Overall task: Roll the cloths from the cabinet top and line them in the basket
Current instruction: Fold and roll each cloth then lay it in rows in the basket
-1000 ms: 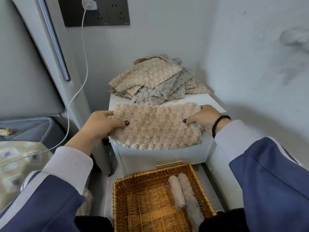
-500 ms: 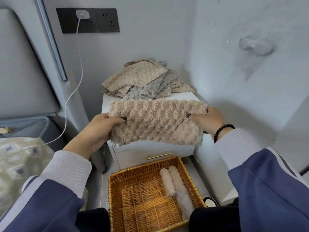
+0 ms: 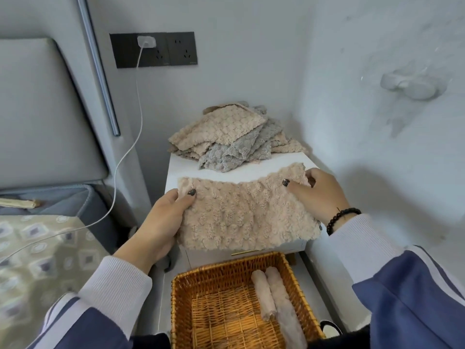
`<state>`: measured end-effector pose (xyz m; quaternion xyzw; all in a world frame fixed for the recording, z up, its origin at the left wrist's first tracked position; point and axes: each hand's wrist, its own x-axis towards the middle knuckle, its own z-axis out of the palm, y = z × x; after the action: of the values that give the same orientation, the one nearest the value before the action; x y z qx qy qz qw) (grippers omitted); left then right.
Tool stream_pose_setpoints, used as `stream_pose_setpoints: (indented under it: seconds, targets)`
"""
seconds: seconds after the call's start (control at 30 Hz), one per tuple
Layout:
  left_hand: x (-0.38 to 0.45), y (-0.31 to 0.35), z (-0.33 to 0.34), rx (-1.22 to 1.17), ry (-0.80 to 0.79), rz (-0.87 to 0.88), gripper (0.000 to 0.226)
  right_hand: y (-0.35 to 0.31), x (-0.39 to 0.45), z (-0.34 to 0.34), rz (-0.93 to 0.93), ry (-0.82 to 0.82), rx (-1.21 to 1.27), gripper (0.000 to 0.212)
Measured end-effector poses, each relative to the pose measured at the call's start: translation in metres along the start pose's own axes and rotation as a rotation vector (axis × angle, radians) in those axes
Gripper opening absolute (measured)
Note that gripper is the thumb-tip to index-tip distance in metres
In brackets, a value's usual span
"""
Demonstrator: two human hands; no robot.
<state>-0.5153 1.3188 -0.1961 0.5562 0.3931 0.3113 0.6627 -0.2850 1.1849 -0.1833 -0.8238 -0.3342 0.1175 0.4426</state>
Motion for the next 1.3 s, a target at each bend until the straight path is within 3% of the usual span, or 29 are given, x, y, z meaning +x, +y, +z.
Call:
stream_pose_setpoints:
  seconds: [0.2,0.47,0.8,1.1,1.2,1.3]
  targets:
    - [0.022,-0.007,0.018,0.094,-0.043,0.060,0.018,-0.008,0.006,0.008,-0.010,0.022,0.067,0.022]
    - [0.036,-0.019,0.047,0.146,-0.154,0.030,0.022,-0.014,0.003,0.033,-0.075,-0.115,0.118,0.014]
    - [0.035,-0.020,0.059,0.095,-0.227,0.011,0.023,-0.020,-0.008,0.043,-0.031,-0.316,0.308,0.018]
    - [0.038,-0.022,0.061,-0.024,-0.363,-0.001,0.046,-0.018,-0.009,0.036,0.044,-0.467,0.583,0.031]
    - [0.039,-0.023,0.064,-0.033,-0.316,0.020,0.038,-0.017,-0.008,0.034,0.047,-0.425,0.649,0.034]
    - [0.040,-0.021,0.065,-0.074,-0.269,0.017,0.034,-0.013,-0.004,0.033,-0.006,-0.185,0.478,0.031]
